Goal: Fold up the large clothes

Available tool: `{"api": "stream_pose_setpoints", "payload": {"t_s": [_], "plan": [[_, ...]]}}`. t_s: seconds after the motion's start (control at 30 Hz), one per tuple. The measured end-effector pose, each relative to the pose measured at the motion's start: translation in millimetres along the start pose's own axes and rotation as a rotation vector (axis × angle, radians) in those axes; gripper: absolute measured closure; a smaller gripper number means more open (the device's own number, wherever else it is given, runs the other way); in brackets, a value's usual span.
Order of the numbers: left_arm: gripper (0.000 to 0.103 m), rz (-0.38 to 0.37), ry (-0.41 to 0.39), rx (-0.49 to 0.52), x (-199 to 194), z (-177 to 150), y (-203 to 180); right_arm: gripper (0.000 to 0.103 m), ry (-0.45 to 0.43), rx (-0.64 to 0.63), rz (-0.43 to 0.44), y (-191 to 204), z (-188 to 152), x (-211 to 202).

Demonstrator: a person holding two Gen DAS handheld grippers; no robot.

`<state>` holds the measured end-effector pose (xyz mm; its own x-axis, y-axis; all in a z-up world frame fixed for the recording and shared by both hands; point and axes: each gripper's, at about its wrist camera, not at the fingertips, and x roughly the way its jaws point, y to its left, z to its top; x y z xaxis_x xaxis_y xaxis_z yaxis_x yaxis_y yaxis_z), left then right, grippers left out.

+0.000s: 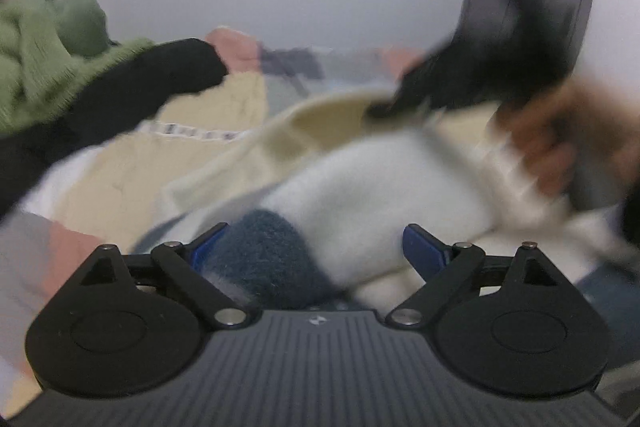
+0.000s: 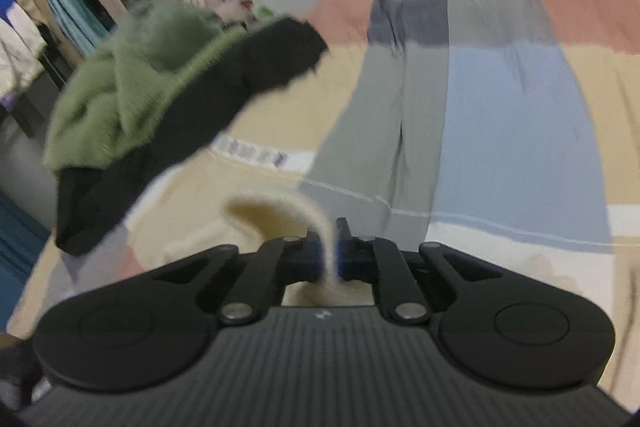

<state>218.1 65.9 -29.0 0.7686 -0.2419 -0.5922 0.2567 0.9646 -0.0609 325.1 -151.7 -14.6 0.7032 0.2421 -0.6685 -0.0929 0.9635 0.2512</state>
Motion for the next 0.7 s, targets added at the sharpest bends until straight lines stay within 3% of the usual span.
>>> {"api": "stream_pose_setpoints", "payload": {"t_s": [0.03,0.07,0.1,0.17,0.3,0.37,0.47,0.53,0.6,0.7], "plan": [[0.018,0.028,0.008,0.02,1.7,-3.0,-4.8,0.095,-0.017,-0.011,0.001,2.5,0.1,-10.0],[0.034,0.045,0.014,0.023,2.5,-4.9,-6.7,0.095,-0.033,-0.025,-0.005,5.4,-1.2,-20.2],[0.062,0.051,0.017,0.01,2.3,-5.9,-5.7,0.095,-0.044,-0.039,-0.012,7.8,-2.6,-28.2],[0.085,0.055,-0.005,-0.041,-4.7,-5.7,0.8,0.095,-0.066,-0.067,-0.03,11.0,-6.9,-41.9],[0.091,0.008,-0.104,-0.163,-40.7,-1.2,23.2,0.095,-0.104,-0.099,-0.072,12.5,-18.5,-66.0],[0.092,0.024,-0.155,-0.234,-60.8,1.7,39.2,0.095,-0.118,-0.107,-0.082,12.1,-25.0,-75.9],[0.093,0.028,-0.229,-0.46,-86.1,-1.9,88.2,0.095,-0.147,-0.098,-0.096,10.7,-33.6,-89.8],[0.093,0.08,-0.256,-0.58,-95.3,-7.7,118.7,0.095,-0.158,-0.085,-0.103,8.4,-38.5,-97.0],[0.093,0.155,-0.241,-0.653,-95.5,-15.1,140.6,0.095,-0.165,-0.091,-0.101,8.4,-45.9,-104.3],[0.093,0.252,-0.155,-0.734,-79.9,-25.1,166.5,0.095,-0.184,-0.124,-0.084,14.8,-60.7,-117.4]]}}
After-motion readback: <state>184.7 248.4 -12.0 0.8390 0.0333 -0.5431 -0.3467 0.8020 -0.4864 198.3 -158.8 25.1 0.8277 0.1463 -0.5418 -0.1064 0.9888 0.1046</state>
